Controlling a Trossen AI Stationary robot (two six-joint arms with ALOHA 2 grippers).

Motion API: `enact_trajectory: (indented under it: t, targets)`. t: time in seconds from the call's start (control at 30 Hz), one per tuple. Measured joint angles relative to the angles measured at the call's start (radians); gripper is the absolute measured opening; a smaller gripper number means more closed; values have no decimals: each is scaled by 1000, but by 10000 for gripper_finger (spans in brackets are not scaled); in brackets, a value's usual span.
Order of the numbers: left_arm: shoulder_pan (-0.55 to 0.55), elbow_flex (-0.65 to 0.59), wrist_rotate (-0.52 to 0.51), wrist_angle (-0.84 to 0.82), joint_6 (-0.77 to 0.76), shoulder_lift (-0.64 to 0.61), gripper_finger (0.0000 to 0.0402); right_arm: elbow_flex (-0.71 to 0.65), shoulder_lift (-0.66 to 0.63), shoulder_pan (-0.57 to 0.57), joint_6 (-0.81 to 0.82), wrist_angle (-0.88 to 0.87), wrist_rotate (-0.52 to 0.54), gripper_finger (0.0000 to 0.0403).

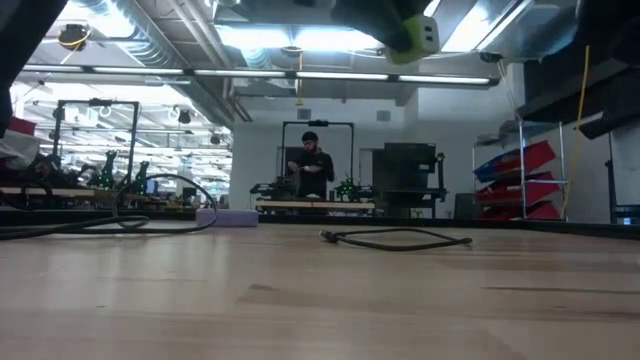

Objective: Insert USB
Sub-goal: Insert the white usb cable into the green charger adapter

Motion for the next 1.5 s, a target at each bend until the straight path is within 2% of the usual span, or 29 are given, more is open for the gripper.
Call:
enact_trajectory:
  t: [0.17, 0.33, 0.53, 0.63, 0.77, 0.83, 0.9, 0.97, 1.07, 1.13, 1.27, 1.37, 1.5]
  targets:
    - [0, 0, -15, 6, -6, 0, 125, 0, 46, 1, 9, 95, -5, 0]
    - [-2, 0, -26, 14, -14, 0, 125, 0, 58, 0, 11, 101, -5, 0]
    - [-17, 0, -112, 16, -22, 0, 125, 0, 58, 0, 12, 93, 18, 0]
    - [-27, 0, -195, 33, -43, 0, 125, -3, 58, 0, -50, -3, 123, 0]
    - [-31, 0, -439, 76, -124, 1, 125, -47, 58, -17, -130, -73, 316, 0]
    - [-23, -14, -577, 102, -169, 1, 125, -82, 55, -36, -128, -32, 334, 0]
    - [-10, -39, -672, 115, -198, 1, 125, -122, 47, -50, -128, 43, 353, 0]
    - [5, -57, -741, 122, -236, 4, 125, -163, 41, -54, -152, 93, 467, 0]
    - [25, -106, -820, 173, -292, 1, 125, -218, 42, -54, -245, 91, 731, 0]
    - [33, -141, -895, 221, -301, 1, 125, -236, 42, -69, -256, 104, 829, 0]
    - [55, -175, -1012, 292, -294, -3, 125, -242, 42, -132, -175, 105, 871, 0]
    - [77, -213, -1005, 322, -311, -15, 125, -242, 55, -210, -89, 29, 898, 0]
    - [105, -292, -976, 364, -351, -40, 125, -243, 104, -309, 25, 62, 856, 0]
